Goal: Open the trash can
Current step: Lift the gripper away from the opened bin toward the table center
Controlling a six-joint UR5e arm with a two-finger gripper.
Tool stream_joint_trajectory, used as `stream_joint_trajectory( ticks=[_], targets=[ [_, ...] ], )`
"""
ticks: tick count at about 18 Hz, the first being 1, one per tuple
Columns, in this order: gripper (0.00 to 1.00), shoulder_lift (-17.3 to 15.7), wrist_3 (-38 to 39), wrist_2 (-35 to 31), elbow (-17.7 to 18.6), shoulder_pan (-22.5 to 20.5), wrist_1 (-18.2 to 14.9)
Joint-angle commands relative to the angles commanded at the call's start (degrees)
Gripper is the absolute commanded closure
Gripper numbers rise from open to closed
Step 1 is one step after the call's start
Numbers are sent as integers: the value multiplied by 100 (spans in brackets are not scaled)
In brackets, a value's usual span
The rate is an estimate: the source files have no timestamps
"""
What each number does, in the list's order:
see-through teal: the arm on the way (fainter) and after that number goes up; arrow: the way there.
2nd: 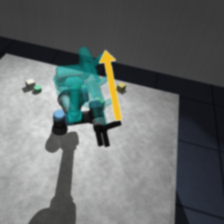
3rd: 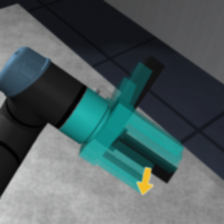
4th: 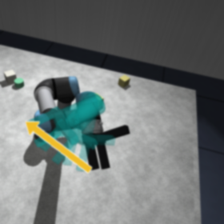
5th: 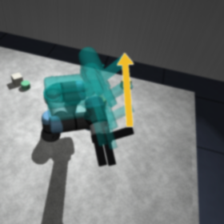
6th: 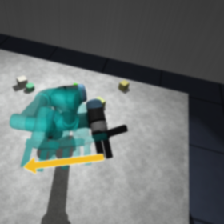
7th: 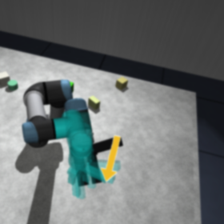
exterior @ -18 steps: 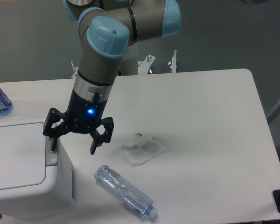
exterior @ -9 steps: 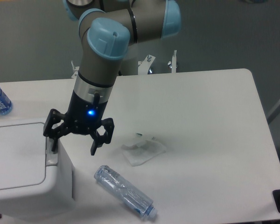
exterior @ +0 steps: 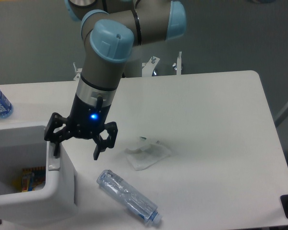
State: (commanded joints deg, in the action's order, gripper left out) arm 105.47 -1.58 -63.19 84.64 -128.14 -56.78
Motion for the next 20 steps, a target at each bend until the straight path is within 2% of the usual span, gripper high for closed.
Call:
stream_joint_trajectory(
  ticks=[4,7,10,12,16,20],
  targets=[
    [0,-26,0,0,-140,-9,9],
    [0,-79,-35,-9,-535,-52,158],
    [0,-97,-35,-114,-939,-403,88],
    [0,-97,-53,-368,-1107,-466,88],
    [0,-193,-210,-1053,-1143,-685,-44],
    [0,-237,-1202,-1721,-968,-738,-272]
  ],
)
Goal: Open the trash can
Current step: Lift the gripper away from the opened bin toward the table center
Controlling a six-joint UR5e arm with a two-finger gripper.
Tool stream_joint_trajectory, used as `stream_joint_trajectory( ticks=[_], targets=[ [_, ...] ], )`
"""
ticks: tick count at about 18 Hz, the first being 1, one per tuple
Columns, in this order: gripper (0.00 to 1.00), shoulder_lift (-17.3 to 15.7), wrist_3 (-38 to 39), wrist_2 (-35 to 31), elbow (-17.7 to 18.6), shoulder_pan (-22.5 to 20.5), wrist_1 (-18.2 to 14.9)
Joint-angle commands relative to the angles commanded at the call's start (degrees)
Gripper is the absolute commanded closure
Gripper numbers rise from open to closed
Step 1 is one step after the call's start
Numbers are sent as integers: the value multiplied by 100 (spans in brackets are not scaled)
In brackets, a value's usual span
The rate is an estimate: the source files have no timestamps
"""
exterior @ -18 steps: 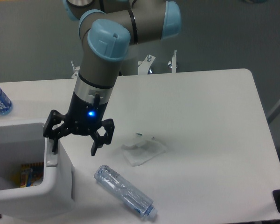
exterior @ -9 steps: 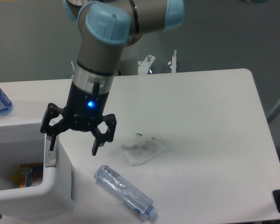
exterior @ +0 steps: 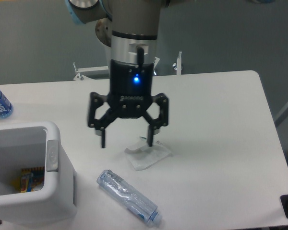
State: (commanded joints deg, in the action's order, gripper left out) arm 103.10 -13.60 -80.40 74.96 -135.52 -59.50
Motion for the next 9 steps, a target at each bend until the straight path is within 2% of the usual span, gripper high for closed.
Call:
stream_joint_trajectory(
  ticks=[6,9],
  targets=[
    [0,-263,-1872,-1151,694,-132,-246],
    [0,-334,-2296,-1627,941,-150,-246]
  ],
)
